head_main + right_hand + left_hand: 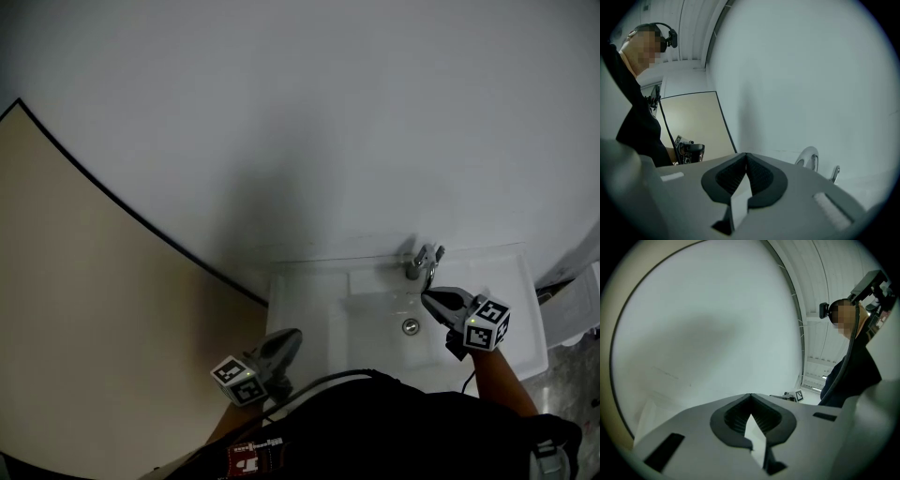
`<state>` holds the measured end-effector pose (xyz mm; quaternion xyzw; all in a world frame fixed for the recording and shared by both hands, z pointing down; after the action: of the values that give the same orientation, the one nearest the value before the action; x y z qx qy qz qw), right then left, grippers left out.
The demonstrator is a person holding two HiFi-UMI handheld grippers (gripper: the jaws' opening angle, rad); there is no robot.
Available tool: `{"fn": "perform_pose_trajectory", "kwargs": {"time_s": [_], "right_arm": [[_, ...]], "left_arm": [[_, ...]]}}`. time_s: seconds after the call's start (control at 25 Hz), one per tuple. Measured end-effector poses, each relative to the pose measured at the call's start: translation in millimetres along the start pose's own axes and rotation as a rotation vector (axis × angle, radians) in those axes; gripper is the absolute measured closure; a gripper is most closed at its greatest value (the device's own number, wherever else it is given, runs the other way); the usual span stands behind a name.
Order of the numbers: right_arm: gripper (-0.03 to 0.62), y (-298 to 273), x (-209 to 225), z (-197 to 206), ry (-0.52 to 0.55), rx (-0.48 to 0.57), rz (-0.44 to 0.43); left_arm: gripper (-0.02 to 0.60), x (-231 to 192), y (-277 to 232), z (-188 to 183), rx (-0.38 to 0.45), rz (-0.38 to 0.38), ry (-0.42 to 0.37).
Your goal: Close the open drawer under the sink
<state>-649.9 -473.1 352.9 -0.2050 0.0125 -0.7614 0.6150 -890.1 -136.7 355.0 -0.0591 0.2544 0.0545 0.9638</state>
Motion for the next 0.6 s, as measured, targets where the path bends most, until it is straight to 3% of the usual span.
{"fn": "perform_pose_trajectory", "kwargs": {"time_s": [0.12,0.28,0.44,0.6], "right_arm": [[0.592,-1,-4,-2,0.005,0.003,0.032],[0.592,8,-17,-8,-0.041,0.023,0.137],[0.592,33,-46,7,-0.116,0.040,0.291],[0.592,65,-72,26,-0.162,0.044,0.438]], "left_arm": [[0.581,-3,-4,-7,-0.017,0.031,-0.007],[0.581,-13,-18,-14,-0.043,0.166,0.041],[0.581,-36,-35,-8,-0.109,0.309,0.063],[0.581,-43,-51,7,-0.199,0.403,0.044]]}}
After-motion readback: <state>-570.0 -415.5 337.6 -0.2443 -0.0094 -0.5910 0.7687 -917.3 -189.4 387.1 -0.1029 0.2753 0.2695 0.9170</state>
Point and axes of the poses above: the fingertips, and each gripper's own axes: y backward along the fingers, x to its right, z out of its underside, the point moved 9 cm from there along y, backward along the fingers, and after that the axes turned 7 degrees about -x, right-handed, at the moved point
